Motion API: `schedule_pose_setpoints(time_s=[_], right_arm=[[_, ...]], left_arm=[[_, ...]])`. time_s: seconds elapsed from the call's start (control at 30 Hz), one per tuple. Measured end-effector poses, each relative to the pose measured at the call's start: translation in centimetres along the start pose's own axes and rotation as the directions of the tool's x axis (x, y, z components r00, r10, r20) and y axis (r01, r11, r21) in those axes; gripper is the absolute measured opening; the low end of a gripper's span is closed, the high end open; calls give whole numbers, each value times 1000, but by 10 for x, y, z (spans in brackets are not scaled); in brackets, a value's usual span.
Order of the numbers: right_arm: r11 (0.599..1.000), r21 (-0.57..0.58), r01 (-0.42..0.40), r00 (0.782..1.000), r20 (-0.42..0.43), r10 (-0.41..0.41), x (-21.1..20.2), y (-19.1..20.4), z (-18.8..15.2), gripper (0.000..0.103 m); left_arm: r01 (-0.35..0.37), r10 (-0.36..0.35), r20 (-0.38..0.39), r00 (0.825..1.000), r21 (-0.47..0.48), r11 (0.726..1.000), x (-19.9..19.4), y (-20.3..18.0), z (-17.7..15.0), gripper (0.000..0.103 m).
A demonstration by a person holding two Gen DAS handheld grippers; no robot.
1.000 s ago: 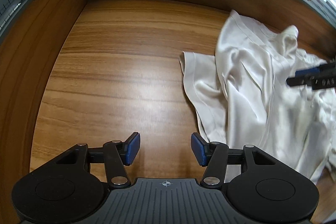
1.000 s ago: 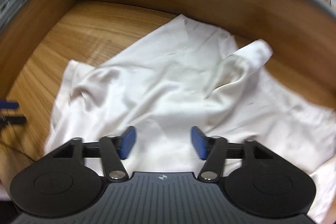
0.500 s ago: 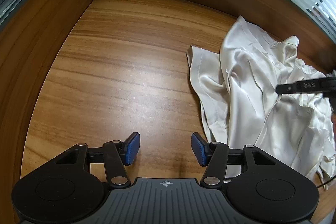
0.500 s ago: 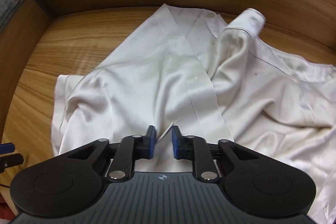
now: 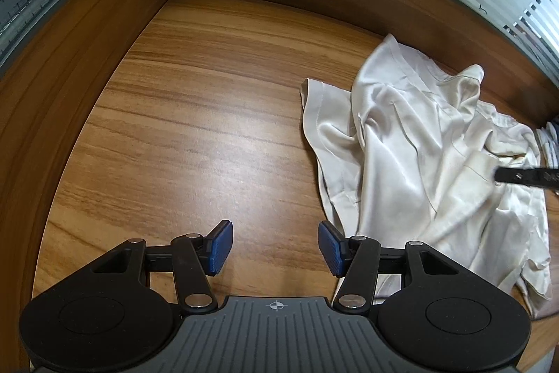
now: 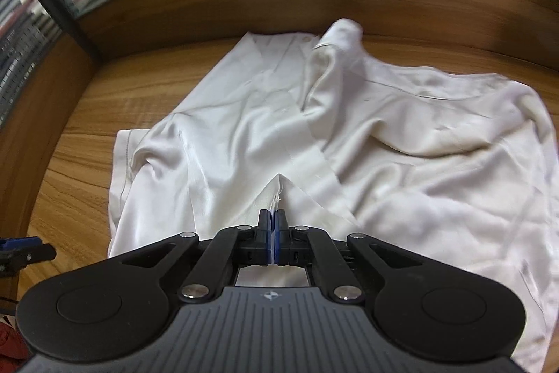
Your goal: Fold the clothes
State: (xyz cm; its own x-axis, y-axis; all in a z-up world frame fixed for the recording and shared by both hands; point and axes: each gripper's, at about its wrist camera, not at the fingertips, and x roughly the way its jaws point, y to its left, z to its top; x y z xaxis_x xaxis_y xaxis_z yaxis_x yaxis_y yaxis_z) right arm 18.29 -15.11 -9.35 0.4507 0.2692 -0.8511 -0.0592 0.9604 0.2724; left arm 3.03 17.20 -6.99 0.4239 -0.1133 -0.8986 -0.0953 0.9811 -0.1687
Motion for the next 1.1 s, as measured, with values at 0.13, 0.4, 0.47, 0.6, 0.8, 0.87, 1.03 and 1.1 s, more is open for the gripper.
schedule_pose_setpoints(time_s=[0.13,0.4,0.47,0.6,0.8,0.87,1.03,1.1], right_arm=[[999,38,18,999,36,-20,-41,-18,-33,1],[969,226,99,993,35,-109,-111,-77,-138,1],[953,277,121,991,29,-134,-128,-92,-166,1],[905,385,178,981,6,-195,-158,-116,-225,1],[779,539,321,936,-57,-347,-185,-110,-303,1],[727,579,369,915,-89,-393,-189,-101,-326,1],[609,682,406,884,-125,-450,-192,-65,-368,1],[592,691,415,875,-126,-467,-190,-49,-372,1]], left_arm=[[-15,15,-4,1000,-2,1000,-2,-4,-1,57],[-67,68,-21,997,62,996,-2,-15,8,59],[-78,80,-19,997,99,992,0,-19,13,61],[-77,80,-15,997,167,983,8,-27,26,61],[0,13,-52,999,249,969,40,-34,52,61],[28,-9,-68,998,286,958,52,-38,61,61],[84,-54,-92,994,367,927,77,-49,78,62],[103,-71,-98,993,378,920,86,-52,85,62]])
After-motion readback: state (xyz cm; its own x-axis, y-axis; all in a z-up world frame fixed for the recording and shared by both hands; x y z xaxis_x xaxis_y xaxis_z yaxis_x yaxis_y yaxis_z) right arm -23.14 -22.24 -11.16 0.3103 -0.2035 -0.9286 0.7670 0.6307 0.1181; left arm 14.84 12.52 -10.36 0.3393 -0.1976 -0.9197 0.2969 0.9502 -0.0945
